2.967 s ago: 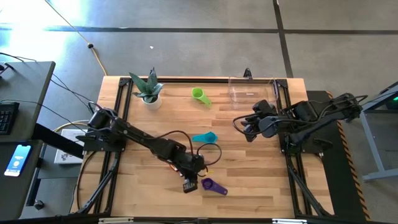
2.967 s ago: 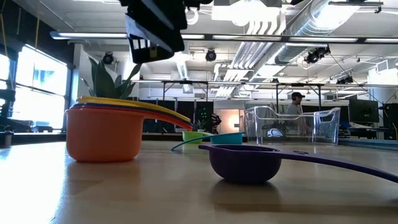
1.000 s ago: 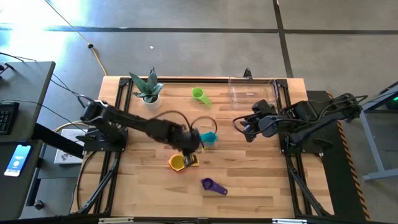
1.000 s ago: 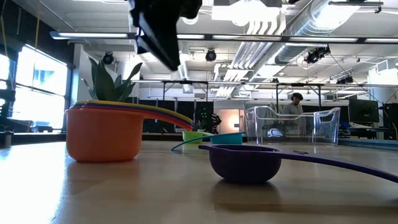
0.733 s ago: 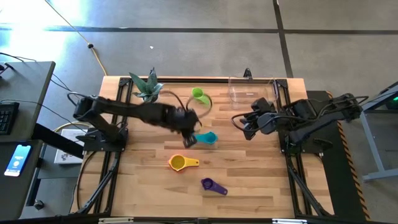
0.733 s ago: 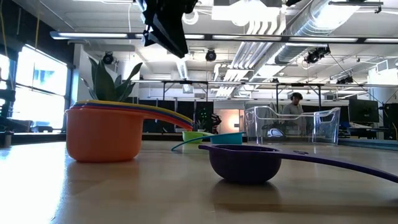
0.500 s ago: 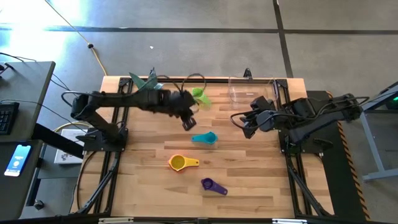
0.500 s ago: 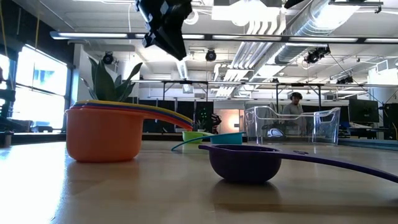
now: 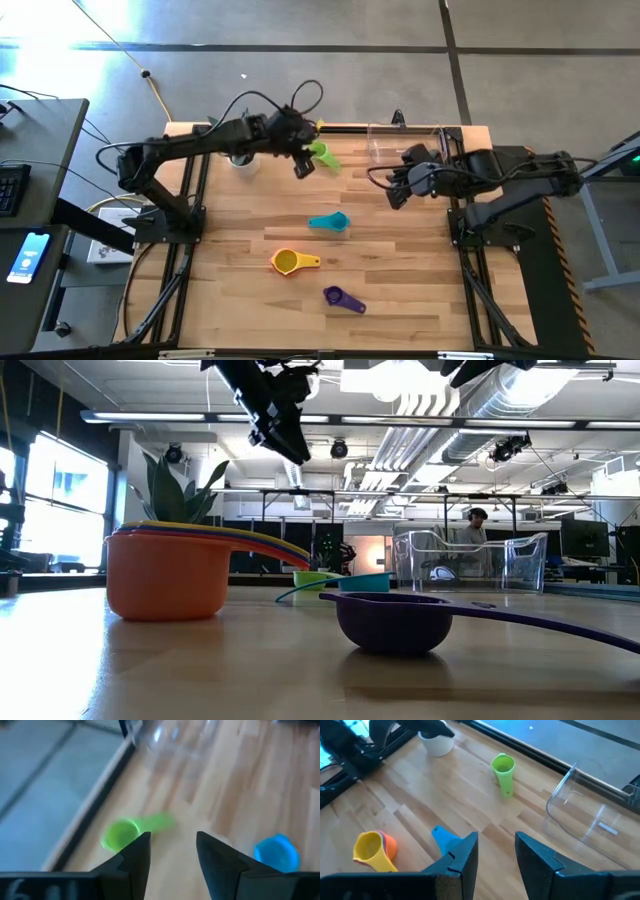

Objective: Nest measuring cups in basket
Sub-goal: Stack the green measuring cup into the yellow measuring cup

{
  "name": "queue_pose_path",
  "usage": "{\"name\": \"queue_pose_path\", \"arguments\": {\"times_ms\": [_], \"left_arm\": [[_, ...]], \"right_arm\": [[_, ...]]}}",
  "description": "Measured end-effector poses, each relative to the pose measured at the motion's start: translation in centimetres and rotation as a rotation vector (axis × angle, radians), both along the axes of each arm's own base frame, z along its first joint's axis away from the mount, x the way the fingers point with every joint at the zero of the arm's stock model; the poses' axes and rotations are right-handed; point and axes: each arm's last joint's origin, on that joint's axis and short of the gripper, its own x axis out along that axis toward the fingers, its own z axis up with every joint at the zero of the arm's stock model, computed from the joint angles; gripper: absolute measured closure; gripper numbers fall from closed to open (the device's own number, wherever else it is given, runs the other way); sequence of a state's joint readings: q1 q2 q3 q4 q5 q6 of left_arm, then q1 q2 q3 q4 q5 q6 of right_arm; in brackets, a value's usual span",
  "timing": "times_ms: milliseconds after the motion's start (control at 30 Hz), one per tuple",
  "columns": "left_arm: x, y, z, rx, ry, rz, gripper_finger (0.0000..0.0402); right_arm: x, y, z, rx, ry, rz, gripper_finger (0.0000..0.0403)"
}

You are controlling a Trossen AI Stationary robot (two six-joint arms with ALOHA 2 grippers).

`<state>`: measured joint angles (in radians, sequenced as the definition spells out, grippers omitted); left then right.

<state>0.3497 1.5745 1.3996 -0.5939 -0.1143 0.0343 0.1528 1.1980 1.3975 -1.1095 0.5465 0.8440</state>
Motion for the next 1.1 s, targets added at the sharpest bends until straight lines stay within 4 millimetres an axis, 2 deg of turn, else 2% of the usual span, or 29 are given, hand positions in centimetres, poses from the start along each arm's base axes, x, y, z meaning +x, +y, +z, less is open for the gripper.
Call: {"name": "queue_pose_path", "arguments": {"times_ms": [233, 433, 633, 833, 1100], "left_arm": [[0.6, 2.3, 0.6, 0.161, -0.069, -0.080, 0.0254], [1.2, 3.9, -0.4, 0.261, -0.025, -0.142, 0.0256], [2.1, 5.1, -2.9, 0.257, 0.060, -0.166, 0.0256], [3.5, 5.8, -6.4, 0.236, 0.156, -0.209, 0.0257], [4.4, 6.4, -9.3, 0.206, 0.223, -0.243, 0.0257]], "right_arm": [[0.1, -1.1, 0.0, 0.000, 0.000, -0.053, 0.0281], [0.1, -1.9, 0.0, 0.006, -0.006, -0.097, 0.0281], [0.2, -2.5, 0.1, 0.008, -0.019, -0.128, 0.0281], [0.1, -3.0, 0.1, 0.007, -0.022, -0.151, 0.0281], [0.1, -3.4, 0.1, 0.007, -0.022, -0.171, 0.0281]]}}
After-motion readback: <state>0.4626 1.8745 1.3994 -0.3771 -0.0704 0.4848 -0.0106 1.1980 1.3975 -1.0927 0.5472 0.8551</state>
